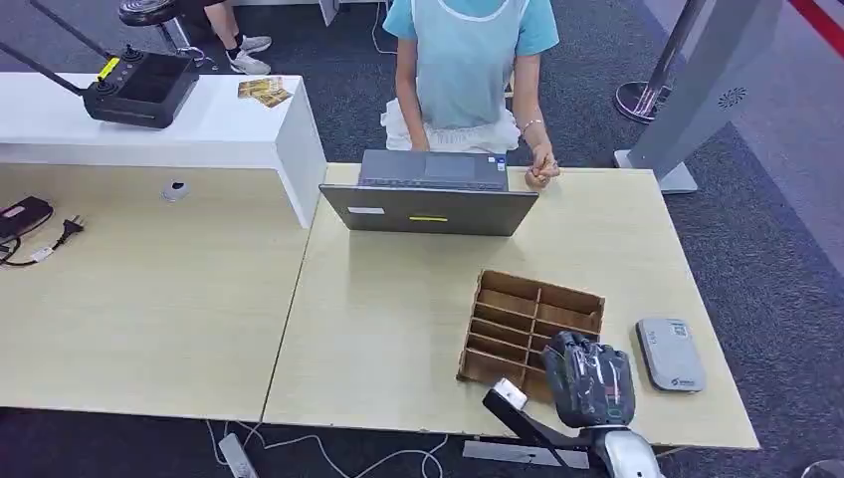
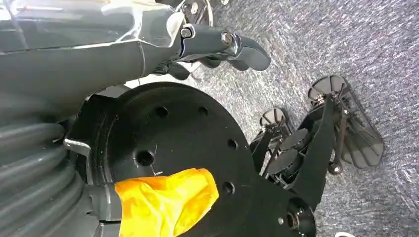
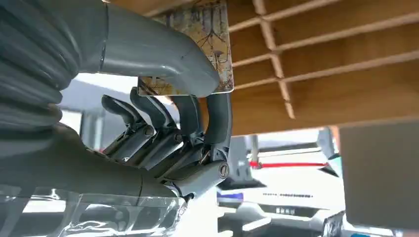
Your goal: Pass the card to the sensor for recognition and then transmit it.
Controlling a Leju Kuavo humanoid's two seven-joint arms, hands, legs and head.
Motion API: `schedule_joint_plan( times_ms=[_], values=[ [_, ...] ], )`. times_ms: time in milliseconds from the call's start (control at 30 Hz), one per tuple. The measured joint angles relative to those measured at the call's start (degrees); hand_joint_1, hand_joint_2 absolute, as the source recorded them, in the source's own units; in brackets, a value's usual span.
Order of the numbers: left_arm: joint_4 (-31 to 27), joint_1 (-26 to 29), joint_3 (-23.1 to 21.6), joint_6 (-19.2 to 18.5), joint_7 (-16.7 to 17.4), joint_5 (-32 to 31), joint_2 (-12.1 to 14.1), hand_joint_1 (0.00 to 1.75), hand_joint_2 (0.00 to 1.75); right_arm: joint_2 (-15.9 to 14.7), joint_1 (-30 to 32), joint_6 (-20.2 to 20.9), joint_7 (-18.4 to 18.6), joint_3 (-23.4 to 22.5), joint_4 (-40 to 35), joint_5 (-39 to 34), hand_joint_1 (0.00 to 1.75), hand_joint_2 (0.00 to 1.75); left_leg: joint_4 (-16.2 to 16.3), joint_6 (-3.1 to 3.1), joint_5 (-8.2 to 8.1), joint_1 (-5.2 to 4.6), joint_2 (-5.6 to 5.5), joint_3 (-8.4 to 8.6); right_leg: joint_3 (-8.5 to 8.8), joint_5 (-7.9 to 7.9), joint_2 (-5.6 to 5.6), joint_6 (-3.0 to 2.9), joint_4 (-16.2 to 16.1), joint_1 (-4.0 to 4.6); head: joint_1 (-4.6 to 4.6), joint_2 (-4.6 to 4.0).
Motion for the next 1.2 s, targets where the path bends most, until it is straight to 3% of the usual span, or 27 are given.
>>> schedule_joint_plan(
  times_ms=[167,267,533,833,1200],
  values=[
    [0.0,0.08,0.9,0.0,-1.35,1.51,-0.02,0.0,1.75,0.0,0.42,-0.2,-10.23,-1.31,-3.47,-15.36,1.75,1.75,0.0,0.0,0.0,0.0,0.0,0.01,-0.01,0.0,0.0,0.0,0.0,0.0,0.0,0.0],
    [0.0,0.11,1.16,-0.02,-1.99,2.05,-0.02,0.0,1.75,-0.2,0.73,0.13,-14.52,-2.05,-5.79,-21.0,1.75,1.75,0.0,0.0,0.0,0.0,0.0,0.01,-0.02,0.0,0.01,0.0,0.0,0.0,0.0,0.0],
    [0.0,0.21,2.32,-0.2,-3.5,2.8,-0.02,0.0,1.75,-1.46,0.66,4.88,-26.18,-4.68,-11.17,-38.24,1.75,1.75,0.0,0.0,0.0,0.0,0.02,-0.01,-0.01,0.0,0.01,0.0,0.0,0.0,0.0,0.0],
    [0.0,0.21,2.36,-0.28,-3.47,0.63,-0.02,0.0,1.75,-2.3,-9.43,7.47,-26.94,-4.96,-11.61,-38.15,1.75,1.75,0.0,-0.01,0.05,0.0,0.08,0.01,0.0,0.08,0.09,0.02,0.02,0.0,0.0,0.0],
    [0.0,0.13,1.51,-0.98,-1.94,-2.51,0.04,0.0,1.75,-2.69,-29.63,12.27,-22.39,-1.88,-3.75,-36.6,1.75,1.75,0.01,-0.02,0.08,0.0,0.1,0.03,0.01,0.1,0.13,0.03,0.04,0.0,0.02,0.0]
  ],
)
